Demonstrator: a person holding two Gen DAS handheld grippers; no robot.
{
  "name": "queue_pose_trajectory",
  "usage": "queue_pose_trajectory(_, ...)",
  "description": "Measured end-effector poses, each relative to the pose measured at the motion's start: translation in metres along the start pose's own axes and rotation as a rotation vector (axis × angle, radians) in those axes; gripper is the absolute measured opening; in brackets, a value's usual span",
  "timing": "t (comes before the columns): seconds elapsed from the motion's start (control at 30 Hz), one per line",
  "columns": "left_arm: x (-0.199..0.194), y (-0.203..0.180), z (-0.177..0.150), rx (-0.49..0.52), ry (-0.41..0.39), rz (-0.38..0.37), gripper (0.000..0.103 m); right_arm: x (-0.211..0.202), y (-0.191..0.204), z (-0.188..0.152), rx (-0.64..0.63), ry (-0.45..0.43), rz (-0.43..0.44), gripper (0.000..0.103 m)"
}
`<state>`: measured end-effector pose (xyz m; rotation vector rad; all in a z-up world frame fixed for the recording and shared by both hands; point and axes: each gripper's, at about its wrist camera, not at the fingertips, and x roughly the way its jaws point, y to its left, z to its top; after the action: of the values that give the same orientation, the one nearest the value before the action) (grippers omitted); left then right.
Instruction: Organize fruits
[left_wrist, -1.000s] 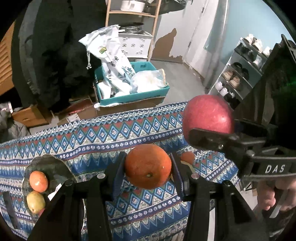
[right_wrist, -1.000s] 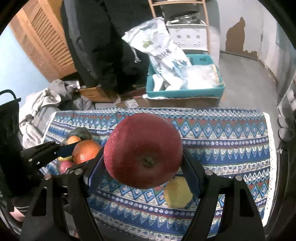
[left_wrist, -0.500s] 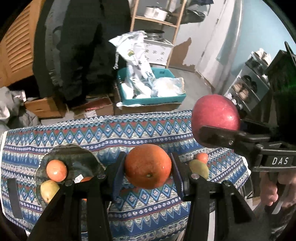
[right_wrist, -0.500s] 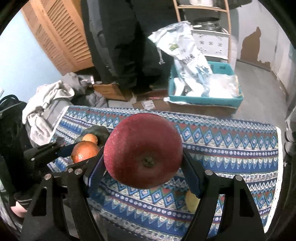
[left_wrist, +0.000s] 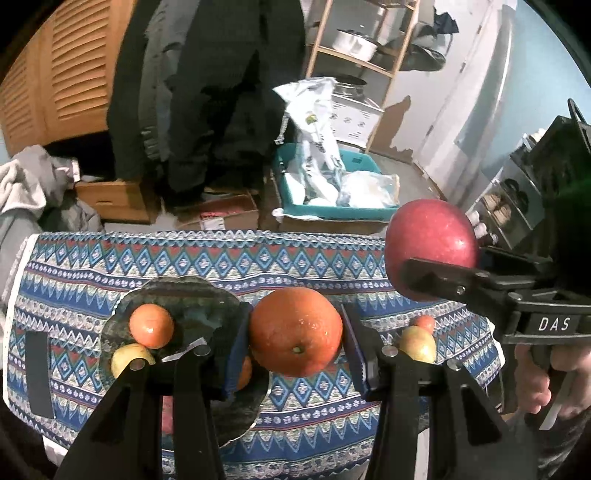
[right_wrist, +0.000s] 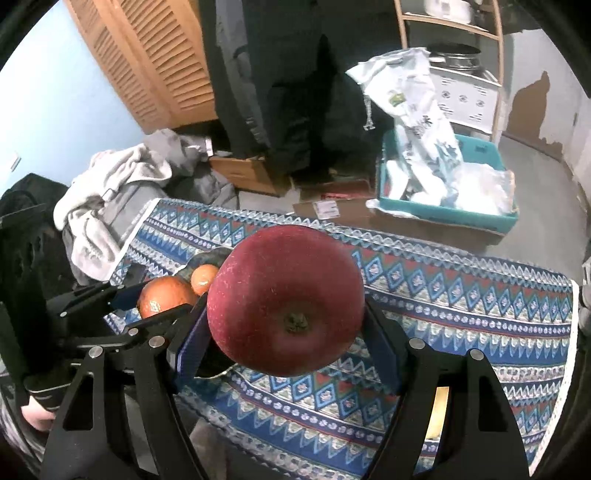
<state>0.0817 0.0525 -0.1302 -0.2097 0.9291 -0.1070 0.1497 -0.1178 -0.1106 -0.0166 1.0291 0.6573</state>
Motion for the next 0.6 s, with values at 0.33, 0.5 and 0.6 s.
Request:
queue_pose_trajectory(0.33, -0.002, 0.043, -0.006, -0.064, -0.006, 0.048, 0.048, 0.036, 0.025, 0.014, -0.025, 0.052, 0.041, 0.077)
queue_pose_trajectory(0.5, 0.004, 0.068, -0.014, -0.097, 0.01, 0.086, 0.048, 0.058, 0.037, 0.018, -0.033, 0.085, 0.067, 0.077)
queue_pose_trajectory(0.6, 0.006, 0.079, -0.018, -0.111, 0.017, 0.1, 0.048, 0.07, 0.046, 0.021, -0.041, 0.101, 0.078, 0.077)
